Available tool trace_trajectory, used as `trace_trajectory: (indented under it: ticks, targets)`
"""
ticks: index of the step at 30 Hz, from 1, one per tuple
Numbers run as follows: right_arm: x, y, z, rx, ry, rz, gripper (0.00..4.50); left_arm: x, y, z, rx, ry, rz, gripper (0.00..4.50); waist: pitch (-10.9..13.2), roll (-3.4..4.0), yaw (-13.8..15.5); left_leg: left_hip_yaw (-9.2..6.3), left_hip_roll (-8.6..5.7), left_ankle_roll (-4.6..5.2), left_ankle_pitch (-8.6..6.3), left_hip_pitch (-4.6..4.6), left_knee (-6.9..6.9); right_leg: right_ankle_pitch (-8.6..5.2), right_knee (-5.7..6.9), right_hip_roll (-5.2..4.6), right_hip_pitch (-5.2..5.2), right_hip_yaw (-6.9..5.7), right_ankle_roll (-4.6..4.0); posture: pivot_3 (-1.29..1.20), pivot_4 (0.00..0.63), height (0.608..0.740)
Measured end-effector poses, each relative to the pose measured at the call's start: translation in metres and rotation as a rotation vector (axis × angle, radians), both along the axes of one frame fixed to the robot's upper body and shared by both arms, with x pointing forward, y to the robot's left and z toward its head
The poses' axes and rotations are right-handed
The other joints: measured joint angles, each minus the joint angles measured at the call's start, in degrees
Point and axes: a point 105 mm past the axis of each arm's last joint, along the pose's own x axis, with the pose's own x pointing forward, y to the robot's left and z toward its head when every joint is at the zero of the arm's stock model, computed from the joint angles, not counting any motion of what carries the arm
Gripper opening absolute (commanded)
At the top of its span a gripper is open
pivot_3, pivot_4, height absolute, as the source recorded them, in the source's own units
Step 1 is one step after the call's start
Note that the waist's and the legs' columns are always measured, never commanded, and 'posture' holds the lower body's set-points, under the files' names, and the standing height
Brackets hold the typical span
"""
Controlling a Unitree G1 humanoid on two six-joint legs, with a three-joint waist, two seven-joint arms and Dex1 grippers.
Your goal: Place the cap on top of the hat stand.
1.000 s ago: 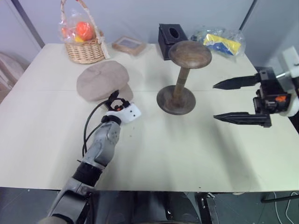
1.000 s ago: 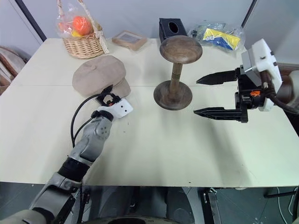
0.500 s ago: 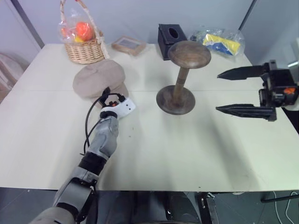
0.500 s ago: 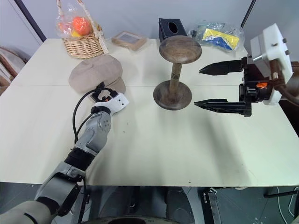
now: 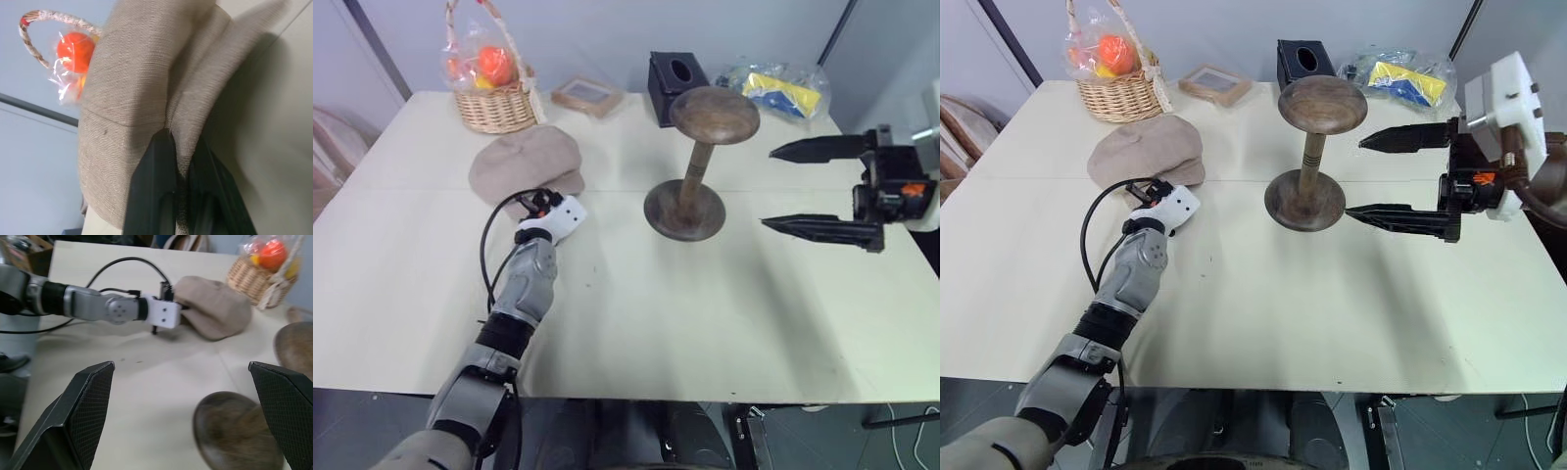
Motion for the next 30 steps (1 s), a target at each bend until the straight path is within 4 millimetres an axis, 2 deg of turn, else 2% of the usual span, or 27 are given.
trace_trajectory:
  ticks: [3,6,8,12,14,17,20,22,24,26,30]
  targets:
    - [0.001,-0.001,0.001,-0.004,-0.017,-0.005,4.50,0.000,-0.014,0.001,-0.033,0.001,-0.032,0.07,0.00,0.00,0.12,0.01,-0.04,0.00,0.00,-0.06,0.05,0.00,0.00,-0.03,0.00,-0.08,0.00,0.00,0.150,0.740]
    - [0.004,-0.004,0.002,0.001,-0.025,-0.019,4.50,0.007,-0.036,0.021,-0.058,-0.033,-0.097,0.07,0.02,-0.03,0.34,-0.09,-0.06,0.00,0.00,-0.17,0.17,0.01,-0.01,-0.04,0.01,-0.26,0.02,0.00,0.150,0.740]
    - [0.006,-0.007,0.002,0.000,-0.028,-0.034,4.50,0.014,-0.048,0.049,-0.070,-0.093,-0.137,0.07,0.05,-0.08,0.17,-0.11,-0.06,0.00,0.00,-0.23,0.19,0.01,-0.01,-0.04,-0.02,-0.29,0.02,0.00,0.150,0.740]
    - [0.012,-0.020,0.005,0.004,-0.040,-0.094,4.50,0.021,-0.058,0.133,-0.071,-0.302,-0.194,0.07,0.05,-0.08,-0.30,-0.09,-0.05,0.00,0.00,-0.37,0.16,0.02,-0.01,-0.02,-0.20,-0.29,0.03,0.00,0.150,0.740]
    - [0.014,-0.029,0.010,0.002,-0.055,-0.129,4.50,0.019,-0.058,0.164,-0.056,-0.388,-0.218,0.07,0.05,-0.06,-0.46,-0.08,-0.03,0.00,0.00,-0.36,0.14,0.02,-0.02,0.00,-0.21,-0.29,0.03,0.00,0.150,0.740]
    - [0.015,-0.043,0.019,0.013,-0.090,-0.185,4.50,0.011,-0.054,0.198,-0.002,-0.504,-0.278,0.07,0.05,-0.06,-0.53,-0.08,-0.01,0.00,0.00,-0.36,0.12,0.02,-0.02,0.01,-0.22,-0.29,0.03,0.00,0.150,0.740]
    - [0.015,-0.054,0.021,0.016,-0.101,-0.234,4.50,-0.009,-0.067,0.222,0.051,-0.613,-0.426,0.07,0.05,-0.05,-0.23,-0.07,-0.03,-0.01,0.00,-0.38,0.14,0.02,-0.04,-0.03,-0.22,-0.28,0.03,0.00,0.150,0.740]
    - [0.015,-0.058,0.022,0.018,-0.107,-0.248,4.50,-0.027,-0.083,0.231,0.100,-0.671,-0.553,0.07,0.05,-0.05,0.02,-0.08,-0.06,-0.01,0.00,-0.42,0.17,0.02,-0.05,-0.05,-0.20,-0.29,0.03,0.00,0.150,0.740]
    - [0.014,-0.062,0.022,0.016,-0.107,-0.268,4.50,-0.043,-0.097,0.232,0.149,-0.691,-0.676,0.07,0.04,-0.04,-0.04,-0.07,-0.07,-0.01,0.00,-0.42,0.19,0.02,-0.06,-0.07,-0.20,-0.28,0.03,0.00,0.150,0.740]
    - [0.013,-0.066,0.022,0.021,-0.106,-0.281,4.50,-0.056,-0.111,0.222,0.195,-0.684,-0.803,0.07,0.04,-0.03,-0.12,-0.06,-0.07,-0.01,0.00,-0.41,0.19,0.02,-0.05,-0.06,-0.20,-0.28,0.03,0.00,0.150,0.740]
    - [0.010,-0.070,0.029,0.034,-0.132,-0.297,4.50,-0.067,-0.138,0.203,0.261,-0.630,-0.954,0.07,0.04,-0.03,-0.14,-0.05,-0.07,0.01,0.01,-0.40,0.21,0.02,-0.03,-0.03,-0.19,-0.28,0.03,0.00,0.150,0.740]
